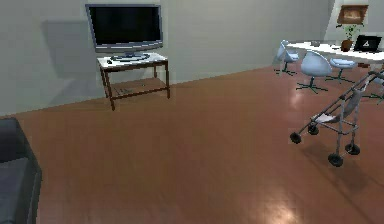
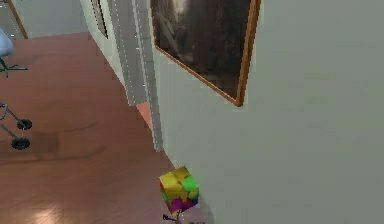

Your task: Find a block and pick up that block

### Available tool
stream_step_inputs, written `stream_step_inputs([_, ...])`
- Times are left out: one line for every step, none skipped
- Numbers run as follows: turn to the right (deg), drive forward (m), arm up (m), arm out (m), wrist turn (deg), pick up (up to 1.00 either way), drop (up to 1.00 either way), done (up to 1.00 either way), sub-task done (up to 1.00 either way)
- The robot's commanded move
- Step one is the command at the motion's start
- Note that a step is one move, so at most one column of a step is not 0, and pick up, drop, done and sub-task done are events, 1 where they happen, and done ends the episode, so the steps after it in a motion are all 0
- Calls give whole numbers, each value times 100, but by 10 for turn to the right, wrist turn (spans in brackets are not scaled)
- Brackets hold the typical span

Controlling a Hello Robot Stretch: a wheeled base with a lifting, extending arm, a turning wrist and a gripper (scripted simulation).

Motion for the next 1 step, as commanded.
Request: stream_step_inputs([0,0,0,0,0,0,0,100,0])
